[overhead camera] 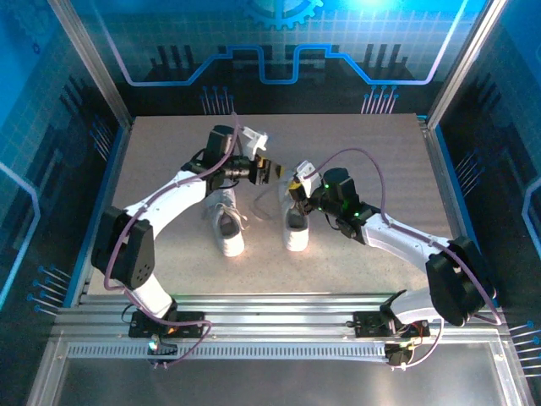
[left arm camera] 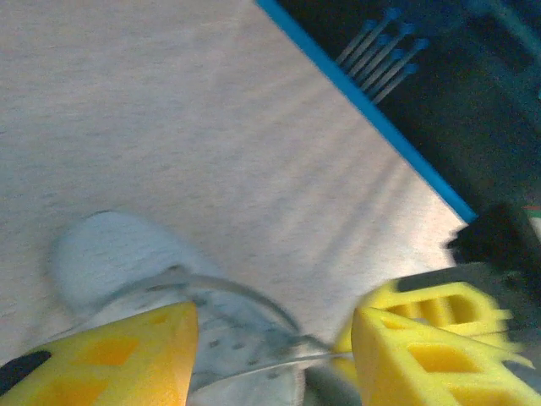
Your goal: Tie the shoes
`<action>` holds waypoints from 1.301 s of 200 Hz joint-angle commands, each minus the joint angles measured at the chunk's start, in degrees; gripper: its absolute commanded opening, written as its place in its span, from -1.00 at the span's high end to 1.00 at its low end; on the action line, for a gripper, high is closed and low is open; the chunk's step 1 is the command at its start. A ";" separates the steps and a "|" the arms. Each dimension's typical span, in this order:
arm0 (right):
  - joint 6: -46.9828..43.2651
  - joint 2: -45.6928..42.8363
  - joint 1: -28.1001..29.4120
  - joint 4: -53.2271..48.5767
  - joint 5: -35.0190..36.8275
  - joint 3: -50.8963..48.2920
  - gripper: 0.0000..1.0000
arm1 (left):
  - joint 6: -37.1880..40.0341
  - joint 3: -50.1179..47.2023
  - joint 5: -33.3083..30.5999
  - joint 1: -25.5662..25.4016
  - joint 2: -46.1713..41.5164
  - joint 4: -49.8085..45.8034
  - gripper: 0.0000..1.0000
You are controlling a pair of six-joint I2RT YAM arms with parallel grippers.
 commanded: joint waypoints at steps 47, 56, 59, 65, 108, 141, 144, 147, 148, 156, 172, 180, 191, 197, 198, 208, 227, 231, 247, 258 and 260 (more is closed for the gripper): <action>0.52 -1.48 -0.15 -3.11 -0.80 2.77 1.00 | 14.85 10.07 -16.35 0.44 11.66 -22.86 0.02; 0.31 -1.45 -0.26 -3.63 -1.10 2.98 1.00 | 17.97 9.98 -17.75 0.09 12.57 -24.16 0.03; 0.23 -1.38 -0.25 -3.83 -1.25 3.04 1.00 | 19.28 9.74 -18.03 -0.01 12.66 -24.38 0.04; 0.14 -1.37 -0.31 -4.16 -1.43 3.13 1.00 | 22.23 9.11 -18.39 -0.20 12.77 -24.87 0.04; 0.19 -1.60 -1.87 -6.04 -5.34 2.82 1.00 | 52.42 4.04 -16.65 -0.34 9.94 -29.23 -0.01; 1.27 -1.37 -3.23 -7.03 -7.27 2.65 1.00 | 72.35 1.05 -5.73 1.90 8.44 -27.42 -0.07; 1.26 -1.37 -3.28 -7.20 -7.28 2.64 1.00 | 73.82 1.56 -5.87 1.90 9.05 -28.02 -0.06; 1.34 -1.29 -3.39 -7.31 -7.33 2.69 1.00 | 74.34 2.24 -6.25 1.76 9.76 -28.33 -0.05; 1.34 -1.29 -3.42 -7.37 -7.35 2.71 1.00 | 74.37 2.47 -6.41 1.74 9.99 -28.36 -0.05; 1.52 -1.18 -3.65 -7.90 -7.45 2.81 1.00 | 74.93 5.04 -7.14 1.72 12.24 -29.89 -0.01; 1.77 -1.19 -3.99 -8.95 -7.63 2.91 1.00 | 77.55 8.89 -7.62 1.71 15.95 -33.18 0.09; 1.86 -1.27 -4.14 -9.23 -8.03 2.82 1.00 | 78.59 9.25 -7.94 1.63 16.82 -32.86 0.11; 1.89 -1.43 -4.45 -9.59 -8.30 2.82 1.00 | 80.16 8.84 -8.59 1.58 17.40 -31.73 0.11; 1.87 -1.45 -4.56 -9.74 -8.39 2.82 1.00 | 80.81 8.59 -8.96 1.55 17.62 -31.20 0.10; 1.91 -1.50 -4.57 -9.78 -8.41 2.82 1.00 | 80.95 8.54 -9.08 1.55 17.70 -31.15 0.10; 1.87 -1.63 -4.96 -9.84 -8.47 2.82 1.00 | 82.12 8.57 -10.23 1.34 18.41 -31.02 0.05; 2.05 -1.55 -5.45 -9.56 -8.82 2.64 1.00 | 84.49 9.68 -12.36 0.69 20.20 -32.33 0.02; 2.14 -1.55 -5.62 -9.46 -8.87 2.62 1.00 | 84.92 9.84 -12.79 0.52 20.46 -32.35 0.02; 2.23 -1.29 -5.87 -9.35 -9.35 2.73 1.00 | 86.05 10.04 -13.97 -0.07 21.17 -31.61 0.02; 2.33 -1.20 -5.99 -9.30 -9.50 2.66 1.00 | 86.47 10.61 -14.50 -0.38 21.80 -31.51 0.02; 2.31 -1.19 -6.03 -9.35 -9.56 2.69 1.00 | 86.52 10.76 -14.57 -0.45 21.95 -31.54 0.02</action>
